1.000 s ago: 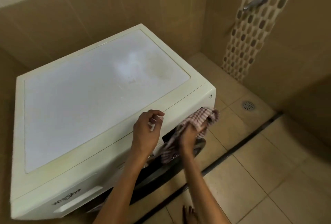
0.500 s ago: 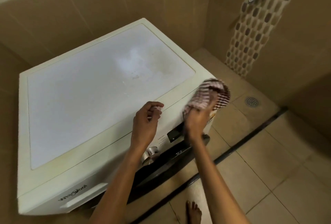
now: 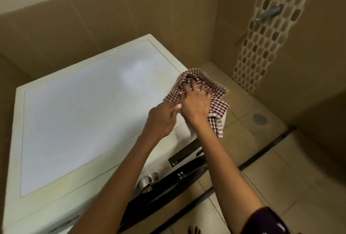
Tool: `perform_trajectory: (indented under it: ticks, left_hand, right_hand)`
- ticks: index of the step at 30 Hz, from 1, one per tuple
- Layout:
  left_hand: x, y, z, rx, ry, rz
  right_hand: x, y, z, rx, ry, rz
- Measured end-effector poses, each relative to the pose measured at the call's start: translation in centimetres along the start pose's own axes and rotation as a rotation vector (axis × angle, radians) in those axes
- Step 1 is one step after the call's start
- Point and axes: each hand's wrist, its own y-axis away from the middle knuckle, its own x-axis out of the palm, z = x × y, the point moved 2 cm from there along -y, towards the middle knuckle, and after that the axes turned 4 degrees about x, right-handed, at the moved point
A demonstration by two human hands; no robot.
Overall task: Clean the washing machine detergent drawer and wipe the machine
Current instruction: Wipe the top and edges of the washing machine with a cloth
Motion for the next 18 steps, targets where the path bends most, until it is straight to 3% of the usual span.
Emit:
perform_trajectory:
  ticks: [2, 4, 6, 9, 10, 11, 14, 16, 18]
  left_hand:
    - [0.5, -1.7, -0.9, 0.040, 0.027, -0.026]
    - [0.5, -2.4, -0.7, -0.008, 0.084, -0.053]
    - [0.5, -2.2, 0.6, -0.115, 0.065, -0.023]
    - [0.5, -1.0, 2.1, -0.206, -0.085, 0.053]
    - [0.3, -0.8, 2.0, -0.176, -0.034, 0.043]
    - [0.1, -0.6, 1.8, -0.123, 0.055, 0.033]
    - [-0.5, -0.6, 0.6, 0.014, 0.239, -0.001]
    - [-0.4, -0.8, -0.2, 0.011, 0.296, 0.000]
    - [-0.2, -0.8, -0.5, -0.001, 0.316, -0.014]
  right_hand:
    - [-0.4, 0.3, 0.3, 0.040, 0.076, 0.065]
    - [-0.1, 3.4, 2.3, -0.008, -0.018, 0.141]
    - [0.5, 8.0, 4.5, -0.217, -0.235, 0.157]
    - [0.0, 9.5, 4.9, -0.586, -0.098, 0.063]
    - [-0.8, 8.2, 3.9, -0.615, -0.078, 0.122]
    - [-0.8, 6.5, 2.6, -0.572, -0.028, 0.180]
    - [-0.7, 2.4, -3.1, -0.277, -0.001, 0.014]
    - [-1.8, 0.9, -4.9, -0.065, -0.007, -0.016]
    - [-1.8, 1.3, -3.2, -0.003, 0.008, -0.035]
